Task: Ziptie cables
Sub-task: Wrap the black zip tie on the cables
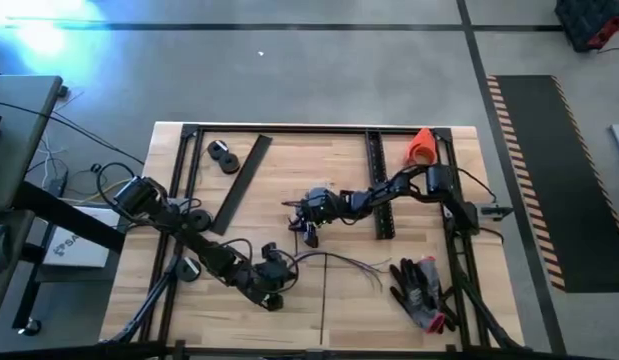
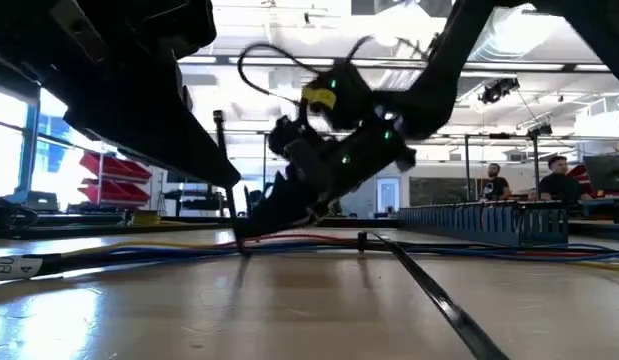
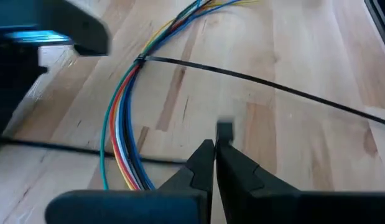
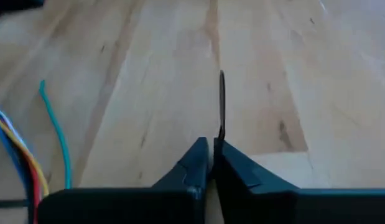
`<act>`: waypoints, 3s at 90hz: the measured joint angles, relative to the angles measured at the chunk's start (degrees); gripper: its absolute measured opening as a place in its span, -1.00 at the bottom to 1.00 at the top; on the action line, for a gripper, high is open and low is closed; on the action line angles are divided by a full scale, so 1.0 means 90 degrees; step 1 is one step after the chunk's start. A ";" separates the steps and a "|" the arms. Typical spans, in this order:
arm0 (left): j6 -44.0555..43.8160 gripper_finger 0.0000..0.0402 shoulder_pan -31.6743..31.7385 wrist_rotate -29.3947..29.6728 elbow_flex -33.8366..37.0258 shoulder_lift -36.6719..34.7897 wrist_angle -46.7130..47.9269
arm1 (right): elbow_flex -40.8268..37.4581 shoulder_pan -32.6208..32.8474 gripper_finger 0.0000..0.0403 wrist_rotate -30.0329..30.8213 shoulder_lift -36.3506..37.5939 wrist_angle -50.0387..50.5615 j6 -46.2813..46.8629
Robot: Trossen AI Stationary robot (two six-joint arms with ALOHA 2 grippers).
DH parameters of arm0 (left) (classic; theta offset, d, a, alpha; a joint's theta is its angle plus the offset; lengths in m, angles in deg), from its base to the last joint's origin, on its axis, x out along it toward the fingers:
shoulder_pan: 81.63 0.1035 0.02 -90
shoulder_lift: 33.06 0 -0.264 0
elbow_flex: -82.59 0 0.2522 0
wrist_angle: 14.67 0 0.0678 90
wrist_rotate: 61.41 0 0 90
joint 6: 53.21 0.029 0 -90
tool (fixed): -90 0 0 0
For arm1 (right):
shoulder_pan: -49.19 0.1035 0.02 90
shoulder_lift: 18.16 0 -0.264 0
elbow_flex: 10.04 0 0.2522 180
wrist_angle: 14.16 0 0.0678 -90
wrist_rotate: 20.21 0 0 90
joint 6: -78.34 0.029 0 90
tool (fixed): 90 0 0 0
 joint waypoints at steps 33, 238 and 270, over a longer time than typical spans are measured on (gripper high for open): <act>0.0360 -1.00 0.0267 -0.0356 0.0000 -0.0313 -0.0145 | 0.0015 0.1257 -1.00 0.2784 0.0612 0.0602 -0.2302; 0.0586 -1.00 0.1157 -0.3472 0.1413 -0.0348 -0.3635 | 0.0024 0.2714 -1.00 0.4443 0.0512 -0.0640 -0.5607; 0.0546 -1.00 0.1166 -0.3458 0.1413 -0.0348 -0.3632 | 0.0024 0.2813 -1.00 0.4611 0.0512 -0.0686 -0.5907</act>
